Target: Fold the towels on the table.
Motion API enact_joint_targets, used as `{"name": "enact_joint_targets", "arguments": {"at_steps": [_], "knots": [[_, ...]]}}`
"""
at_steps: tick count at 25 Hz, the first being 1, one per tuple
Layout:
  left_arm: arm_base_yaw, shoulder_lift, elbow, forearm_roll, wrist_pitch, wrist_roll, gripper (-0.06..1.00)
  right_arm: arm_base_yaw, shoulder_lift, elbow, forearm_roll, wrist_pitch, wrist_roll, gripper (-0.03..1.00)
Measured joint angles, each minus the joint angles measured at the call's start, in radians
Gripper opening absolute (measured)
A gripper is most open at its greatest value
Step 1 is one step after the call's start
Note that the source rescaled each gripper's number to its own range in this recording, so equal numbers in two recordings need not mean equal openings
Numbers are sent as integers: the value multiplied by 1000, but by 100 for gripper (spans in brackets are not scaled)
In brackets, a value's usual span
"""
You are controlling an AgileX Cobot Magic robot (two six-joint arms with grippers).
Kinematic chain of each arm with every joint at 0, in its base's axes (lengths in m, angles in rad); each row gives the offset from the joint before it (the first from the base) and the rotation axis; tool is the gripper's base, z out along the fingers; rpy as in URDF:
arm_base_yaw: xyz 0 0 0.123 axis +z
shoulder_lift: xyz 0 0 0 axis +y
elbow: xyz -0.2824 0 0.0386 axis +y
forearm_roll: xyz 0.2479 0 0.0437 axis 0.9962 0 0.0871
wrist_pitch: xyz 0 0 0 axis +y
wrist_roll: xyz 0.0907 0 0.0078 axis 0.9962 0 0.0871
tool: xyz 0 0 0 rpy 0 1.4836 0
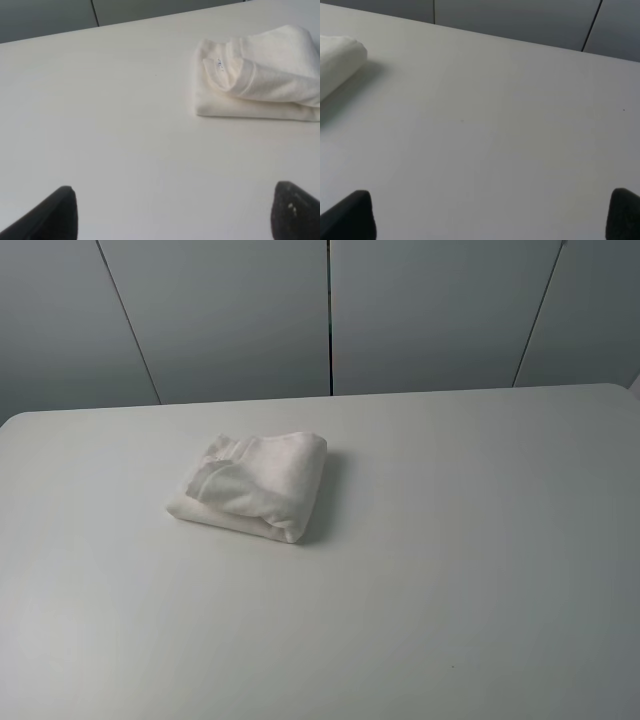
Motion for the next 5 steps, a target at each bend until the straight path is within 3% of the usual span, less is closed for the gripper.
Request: {"name": "enact_joint_targets", "arguments": {"at_steps": [5], "knots": [[0,0,0,0,0,0,100,0,0,0,0,0,0,100]]}}
